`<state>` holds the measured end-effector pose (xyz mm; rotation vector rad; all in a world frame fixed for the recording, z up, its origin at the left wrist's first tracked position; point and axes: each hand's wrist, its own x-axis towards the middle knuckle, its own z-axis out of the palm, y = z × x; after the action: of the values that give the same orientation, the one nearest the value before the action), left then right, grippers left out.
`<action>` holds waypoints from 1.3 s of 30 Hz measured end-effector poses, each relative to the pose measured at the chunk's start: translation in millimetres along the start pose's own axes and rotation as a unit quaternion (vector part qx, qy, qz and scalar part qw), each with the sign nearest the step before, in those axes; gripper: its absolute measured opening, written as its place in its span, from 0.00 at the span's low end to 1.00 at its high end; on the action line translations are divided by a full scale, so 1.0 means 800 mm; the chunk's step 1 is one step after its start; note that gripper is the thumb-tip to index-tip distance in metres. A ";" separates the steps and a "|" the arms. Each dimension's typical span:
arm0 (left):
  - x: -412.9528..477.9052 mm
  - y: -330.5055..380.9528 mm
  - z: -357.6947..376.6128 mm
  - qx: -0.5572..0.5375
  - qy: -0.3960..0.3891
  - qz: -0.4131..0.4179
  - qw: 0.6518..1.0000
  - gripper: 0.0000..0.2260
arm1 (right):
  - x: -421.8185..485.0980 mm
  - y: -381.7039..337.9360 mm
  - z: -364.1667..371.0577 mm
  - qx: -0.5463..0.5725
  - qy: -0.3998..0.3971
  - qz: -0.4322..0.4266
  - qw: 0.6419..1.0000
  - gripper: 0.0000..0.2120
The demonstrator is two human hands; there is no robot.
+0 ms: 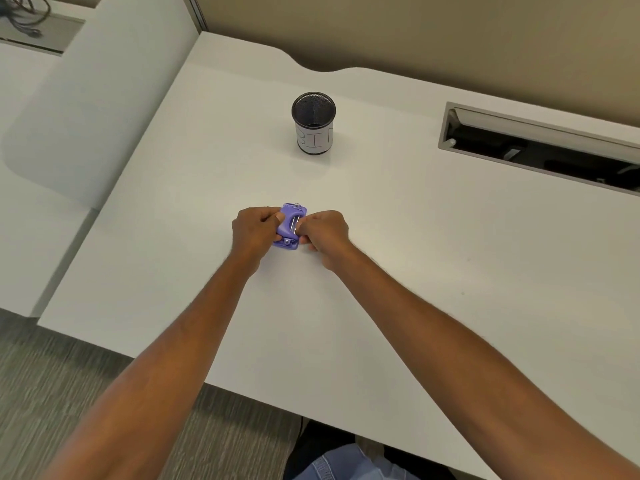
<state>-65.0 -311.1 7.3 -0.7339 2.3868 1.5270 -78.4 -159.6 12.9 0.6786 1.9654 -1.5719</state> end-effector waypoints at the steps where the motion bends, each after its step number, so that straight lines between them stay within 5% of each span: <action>1: 0.000 0.000 0.000 -0.002 0.001 -0.001 1.000 0.08 | 0.001 0.000 0.000 0.000 0.000 -0.001 1.000 0.05; 12: -0.033 0.013 0.026 -0.007 0.128 0.077 0.989 0.13 | -0.004 0.021 -0.051 0.033 0.027 -0.013 0.999 0.06; 29: -0.143 0.063 0.230 0.019 -0.128 0.135 0.982 0.06 | -0.067 0.133 -0.304 0.006 0.161 -0.039 0.986 0.05; 39: -0.144 0.082 0.297 0.123 -0.167 0.188 0.960 0.08 | -0.091 0.193 -0.372 -0.182 0.174 -0.077 0.965 0.10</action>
<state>-20.6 -43.0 4.6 0.0363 2.4729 1.3068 51.2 157.9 7.0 0.6941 2.5368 -1.1782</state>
